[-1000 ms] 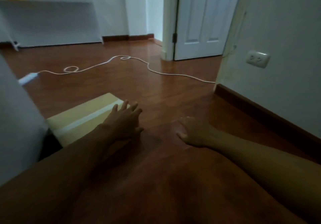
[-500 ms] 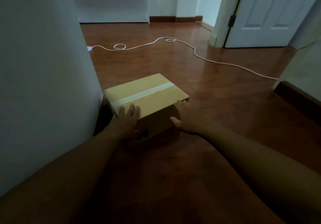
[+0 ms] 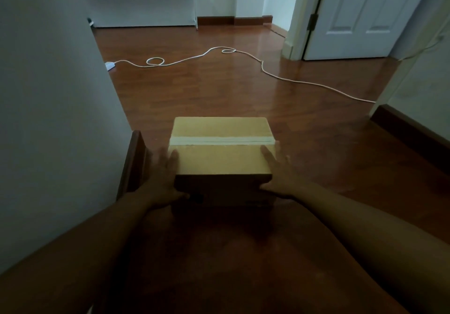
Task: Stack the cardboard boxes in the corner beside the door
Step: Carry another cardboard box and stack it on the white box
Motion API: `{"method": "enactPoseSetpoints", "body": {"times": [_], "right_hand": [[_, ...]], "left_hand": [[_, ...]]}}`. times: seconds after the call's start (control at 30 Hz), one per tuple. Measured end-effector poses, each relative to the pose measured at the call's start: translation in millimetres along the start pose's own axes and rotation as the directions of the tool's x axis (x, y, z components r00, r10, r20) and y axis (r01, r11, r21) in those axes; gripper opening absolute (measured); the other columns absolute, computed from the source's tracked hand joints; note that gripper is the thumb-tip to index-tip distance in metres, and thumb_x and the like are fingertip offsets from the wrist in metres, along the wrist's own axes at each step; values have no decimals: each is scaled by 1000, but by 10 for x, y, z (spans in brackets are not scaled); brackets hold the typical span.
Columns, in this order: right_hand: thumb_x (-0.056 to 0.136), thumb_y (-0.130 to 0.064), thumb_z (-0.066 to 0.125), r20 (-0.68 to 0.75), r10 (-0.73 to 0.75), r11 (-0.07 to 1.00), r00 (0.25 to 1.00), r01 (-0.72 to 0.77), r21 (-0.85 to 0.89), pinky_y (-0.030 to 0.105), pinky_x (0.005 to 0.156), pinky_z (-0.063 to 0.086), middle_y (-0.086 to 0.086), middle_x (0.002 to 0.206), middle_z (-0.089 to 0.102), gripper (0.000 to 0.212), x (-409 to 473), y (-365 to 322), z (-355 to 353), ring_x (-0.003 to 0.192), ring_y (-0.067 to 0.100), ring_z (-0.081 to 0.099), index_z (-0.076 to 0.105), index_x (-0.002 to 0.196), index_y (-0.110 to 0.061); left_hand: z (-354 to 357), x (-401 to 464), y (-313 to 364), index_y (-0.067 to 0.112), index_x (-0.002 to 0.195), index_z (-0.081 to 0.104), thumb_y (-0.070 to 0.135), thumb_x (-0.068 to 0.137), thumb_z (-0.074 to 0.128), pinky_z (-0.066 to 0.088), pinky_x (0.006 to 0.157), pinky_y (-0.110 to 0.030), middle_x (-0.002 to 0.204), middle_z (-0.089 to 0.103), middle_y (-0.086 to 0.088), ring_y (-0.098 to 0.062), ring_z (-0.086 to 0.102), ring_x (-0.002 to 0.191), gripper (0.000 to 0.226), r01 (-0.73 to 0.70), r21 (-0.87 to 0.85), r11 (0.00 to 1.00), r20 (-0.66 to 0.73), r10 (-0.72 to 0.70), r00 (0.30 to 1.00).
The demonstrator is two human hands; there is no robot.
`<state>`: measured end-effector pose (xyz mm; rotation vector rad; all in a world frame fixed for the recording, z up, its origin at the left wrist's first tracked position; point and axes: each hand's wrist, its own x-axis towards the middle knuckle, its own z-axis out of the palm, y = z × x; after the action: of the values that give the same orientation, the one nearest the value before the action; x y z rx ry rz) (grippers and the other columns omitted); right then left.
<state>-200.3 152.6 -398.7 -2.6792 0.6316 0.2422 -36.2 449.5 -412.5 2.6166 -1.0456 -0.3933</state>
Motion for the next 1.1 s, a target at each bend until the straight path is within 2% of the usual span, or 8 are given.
{"method": "enactPoseSetpoints", "body": {"times": [0.1,0.27,0.5,0.6,0.7,0.83,0.9,1.1], "right_hand": [[80,-33,79,-92,13,993,996,-2,118,48,119,26,12,160,-34,116,-91,30,74,151,44,1,-7,156,-40],[83,-23,76,-175,38,958,984,14,288,32,105,40,15,150,18,104,-209,15,109,134,34,37,6,159,-34],[86,-28,74,-263,97,943,960,-4,331,26,89,44,12,136,36,89,-647,424,-196,112,24,47,21,158,-33],[82,-34,77,-319,142,918,937,-4,397,38,95,53,10,128,41,87,-1043,701,-443,111,25,51,29,155,-33],[78,-35,81,-426,199,889,882,21,457,39,93,54,7,127,45,83,-1515,880,-744,113,26,53,40,150,-32],[78,-31,82,-585,227,878,778,97,469,17,83,49,-3,129,50,75,-2234,1034,-1266,113,15,53,49,145,-26],[79,-28,82,-660,240,895,712,101,435,17,85,48,1,135,54,71,-2649,1164,-1541,113,14,52,52,144,-23],[76,-30,84,-778,261,932,572,61,358,14,74,47,3,127,60,66,-4163,1585,-2409,106,16,57,59,136,-23]], "left_hand": [[81,16,73,40,147,-31,64,60,75,26,117,-58,163,-20,-13,-39,-1,151,139,147,-198,969,-54,-161,986],[29,11,197,19,158,1,31,85,75,33,111,-47,162,19,-13,-33,28,144,105,97,-313,945,-132,-144,981],[-178,-89,792,33,147,32,49,72,80,46,98,-44,143,35,-15,-35,43,127,91,-50,-434,900,-248,-65,967],[-385,-121,1239,44,131,46,77,52,76,57,89,-46,133,44,-10,-31,54,114,90,-183,-502,845,-307,24,952],[-551,-151,1684,42,125,50,80,50,73,60,83,-46,132,49,-10,-30,58,112,88,-296,-523,799,-358,109,927],[-691,-327,2406,27,126,55,56,60,80,59,72,-31,126,55,-10,-21,62,102,76,-417,-575,704,-450,154,880],[-736,-438,2822,23,126,55,42,68,83,56,65,-24,119,59,-7,-12,63,94,67,-480,-585,653,-470,209,857],[-1003,-1023,4145,19,124,53,29,69,87,59,67,-31,111,66,-9,-13,67,89,66,-651,-527,546,-506,414,757]]}}
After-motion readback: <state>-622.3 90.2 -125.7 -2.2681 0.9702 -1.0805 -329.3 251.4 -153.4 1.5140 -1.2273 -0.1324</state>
